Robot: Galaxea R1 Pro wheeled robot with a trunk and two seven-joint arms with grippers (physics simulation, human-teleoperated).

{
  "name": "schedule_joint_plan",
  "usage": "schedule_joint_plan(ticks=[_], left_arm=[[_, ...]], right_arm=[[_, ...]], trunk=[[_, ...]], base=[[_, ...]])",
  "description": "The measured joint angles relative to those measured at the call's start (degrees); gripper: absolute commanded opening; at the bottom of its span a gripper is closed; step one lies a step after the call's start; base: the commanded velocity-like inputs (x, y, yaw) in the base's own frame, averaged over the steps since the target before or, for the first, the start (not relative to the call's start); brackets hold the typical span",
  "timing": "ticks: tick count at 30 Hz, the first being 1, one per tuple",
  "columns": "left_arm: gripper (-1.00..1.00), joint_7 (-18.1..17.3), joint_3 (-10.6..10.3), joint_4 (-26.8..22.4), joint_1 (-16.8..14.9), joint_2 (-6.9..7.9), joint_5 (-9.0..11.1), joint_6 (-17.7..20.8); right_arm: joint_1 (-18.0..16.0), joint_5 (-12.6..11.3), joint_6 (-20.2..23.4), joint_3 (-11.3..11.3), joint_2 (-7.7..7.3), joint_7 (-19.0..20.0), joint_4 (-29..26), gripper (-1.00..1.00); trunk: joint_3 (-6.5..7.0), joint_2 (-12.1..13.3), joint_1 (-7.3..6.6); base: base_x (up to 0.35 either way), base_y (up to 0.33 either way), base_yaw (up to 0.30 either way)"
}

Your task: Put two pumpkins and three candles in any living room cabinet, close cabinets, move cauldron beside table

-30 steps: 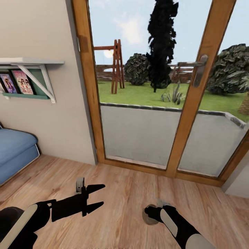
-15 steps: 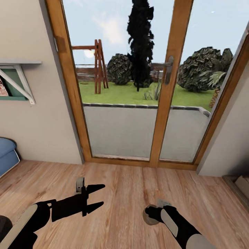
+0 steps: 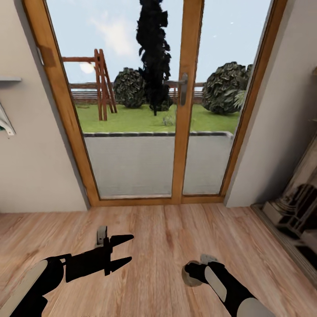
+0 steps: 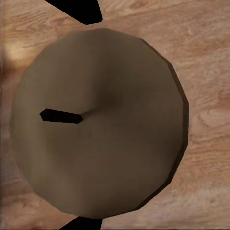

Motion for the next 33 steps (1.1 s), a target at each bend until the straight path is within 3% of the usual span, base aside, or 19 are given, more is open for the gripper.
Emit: schedule_joint_plan(ticks=[5, 10, 13, 24, 33], left_arm=[[1.0, 0.0, 0.0, 0.0, 0.0, 0.0, 0.0, 0.0], [1.0, 0.0, 0.0, 0.0, 0.0, 0.0, 0.0, 0.0], [1.0, 0.0, 0.0, 0.0, 0.0, 0.0, 0.0, 0.0], [1.0, 0.0, 0.03, 0.07, 0.0, 0.0, 0.0, 0.0], [1.0, 0.0, 0.07, 0.09, 0.0, 0.0, 0.0, 0.01]], right_arm=[[0.0, -0.06, 0.02, 0.0, 0.0, 0.03, 0.52, -1.0], [0.01, -3.72, 0.0, 0.01, -0.06, 0.25, 1.61, -1.0], [0.01, -4.49, 0.0, 0.03, -0.08, 0.27, 1.72, -1.0], [0.01, -4.76, -0.07, 0.0, -0.09, 0.25, 2.1, -1.0], [0.0, -4.77, -0.08, 0.0, -0.09, 0.25, 2.11, -1.0]], trunk=[[0.0, 0.0, 0.0], [0.0, 0.0, 0.0], [0.0, 0.0, 0.0], [0.0, 0.0, -0.01], [0.0, 0.0, -0.02]], base=[[-0.229, 0.0, -0.289], [-0.229, 0.0, -0.289], [-0.229, 0.0, -0.289], [-0.212, 0.0, -0.289], [-0.025, 0.0, -0.289]])
